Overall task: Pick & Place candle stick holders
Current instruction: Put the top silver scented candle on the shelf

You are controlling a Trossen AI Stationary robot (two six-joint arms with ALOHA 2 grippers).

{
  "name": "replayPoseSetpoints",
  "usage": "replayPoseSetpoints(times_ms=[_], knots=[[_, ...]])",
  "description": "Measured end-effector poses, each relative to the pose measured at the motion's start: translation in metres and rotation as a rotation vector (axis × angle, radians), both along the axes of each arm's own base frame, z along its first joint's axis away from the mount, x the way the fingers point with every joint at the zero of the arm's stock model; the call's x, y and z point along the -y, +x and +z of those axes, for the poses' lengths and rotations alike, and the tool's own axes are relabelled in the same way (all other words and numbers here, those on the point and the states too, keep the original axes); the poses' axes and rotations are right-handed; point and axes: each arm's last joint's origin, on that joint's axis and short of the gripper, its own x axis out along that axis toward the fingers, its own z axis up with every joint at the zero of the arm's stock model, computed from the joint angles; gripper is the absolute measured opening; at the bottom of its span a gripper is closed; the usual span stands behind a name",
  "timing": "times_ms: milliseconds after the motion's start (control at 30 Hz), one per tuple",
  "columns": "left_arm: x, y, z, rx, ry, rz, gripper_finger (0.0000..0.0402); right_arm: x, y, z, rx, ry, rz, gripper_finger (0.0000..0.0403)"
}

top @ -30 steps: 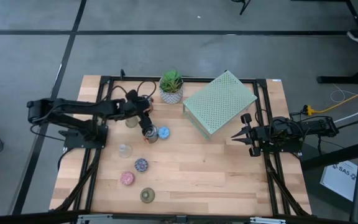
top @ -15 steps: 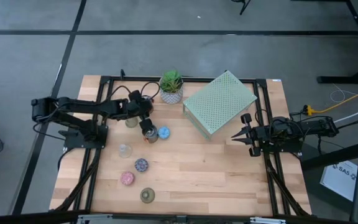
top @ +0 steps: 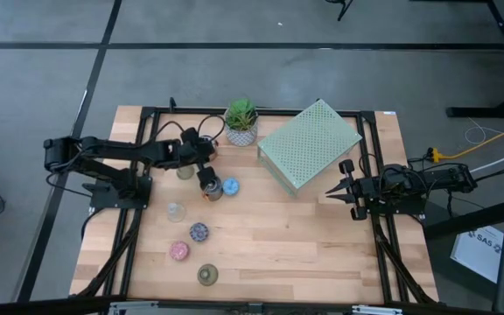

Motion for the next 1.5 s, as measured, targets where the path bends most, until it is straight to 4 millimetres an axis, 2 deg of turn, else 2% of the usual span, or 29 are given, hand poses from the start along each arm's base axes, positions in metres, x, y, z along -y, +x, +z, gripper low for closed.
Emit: replayPoseSetpoints(times_ms=[167, 533, 1033, 1233, 1500], knots=[[0.005, 0.002, 0.001, 0.000, -0.003, -0.028, 0.0004, 0.000, 0.000, 0.000, 0.000, 0.000, 0.000, 0.0044], [0.010, 0.018, 0.028, 0.011, 0.003, -0.105, 0.0003, 0.000, 0.000, 0.000, 0.000, 0.000, 0.000, 0.0044], [0.015, 0.031, 0.051, 0.097, 0.006, -0.185, 0.0003, 0.000, 0.000, 0.000, 0.000, 0.000, 0.000, 0.0044], [0.024, 0.042, 0.073, 0.170, -0.010, -0.291, 0.0003, 0.000, 0.000, 0.000, 0.000, 0.000, 0.000, 0.0043], [0.029, 0.054, 0.113, 0.264, -0.008, -0.432, 0.0003, 0.000, 0.000, 0.000, 0.000, 0.000, 0.000, 0.0043]])
